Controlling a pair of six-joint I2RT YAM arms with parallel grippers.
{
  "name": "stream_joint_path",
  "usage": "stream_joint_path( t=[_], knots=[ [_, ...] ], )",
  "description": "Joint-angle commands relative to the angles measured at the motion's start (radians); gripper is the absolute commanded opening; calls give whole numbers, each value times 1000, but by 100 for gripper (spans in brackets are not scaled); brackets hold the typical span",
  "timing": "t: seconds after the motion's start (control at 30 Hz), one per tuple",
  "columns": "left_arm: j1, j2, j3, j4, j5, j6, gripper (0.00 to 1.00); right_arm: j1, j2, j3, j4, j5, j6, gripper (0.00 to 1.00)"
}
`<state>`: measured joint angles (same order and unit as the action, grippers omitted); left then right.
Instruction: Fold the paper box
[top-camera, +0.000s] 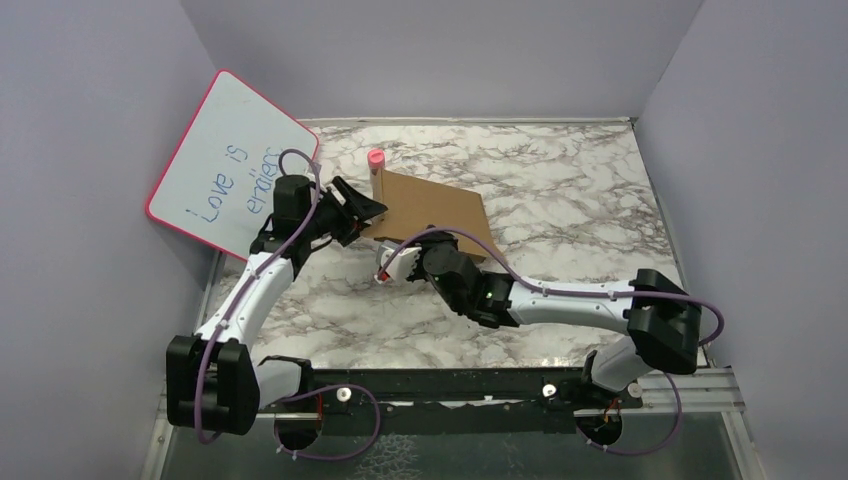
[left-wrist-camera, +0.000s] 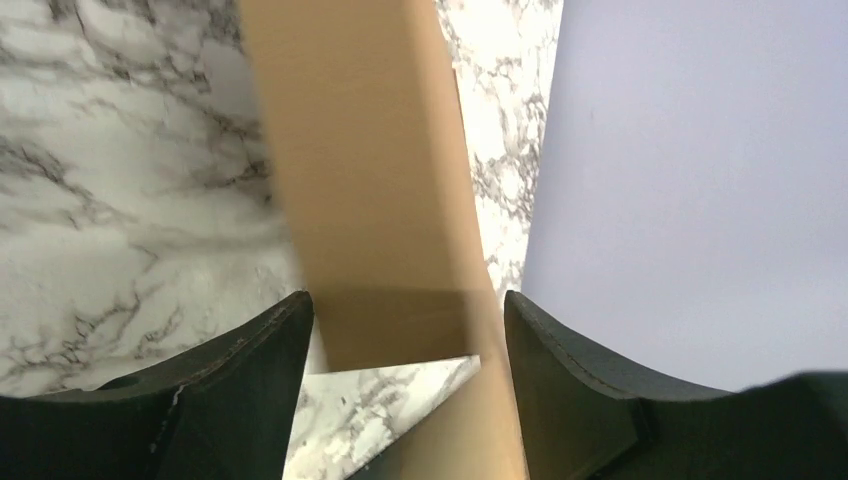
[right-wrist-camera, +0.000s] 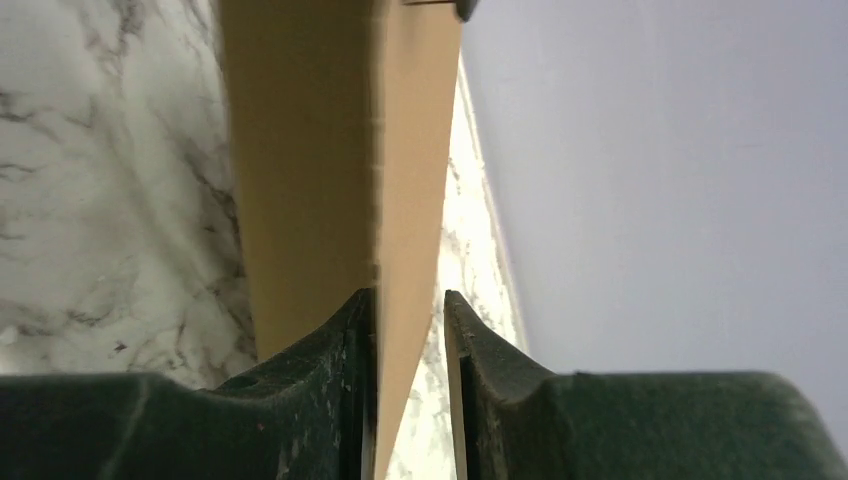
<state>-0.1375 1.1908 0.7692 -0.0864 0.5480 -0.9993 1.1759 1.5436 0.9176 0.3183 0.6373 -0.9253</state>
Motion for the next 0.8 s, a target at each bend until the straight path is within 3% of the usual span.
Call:
stream_joint_path(
  t=[0.0,0.2,0.43,0.77],
  knots=[
    [1,-41,69,-41,-72,106,70,-3,-52,66,-258,-48,125,34],
    [0,-33,24,34,-27,48,66,-4,-74,73,-282,-89,170,32],
    [3,-74,120,-164,-208,308,71,-12,-48,143,-367,-126,188,31],
    [3,-124,264,-290,-359,582,71,-83,-8,355,-536,-269,186,16]
  ],
)
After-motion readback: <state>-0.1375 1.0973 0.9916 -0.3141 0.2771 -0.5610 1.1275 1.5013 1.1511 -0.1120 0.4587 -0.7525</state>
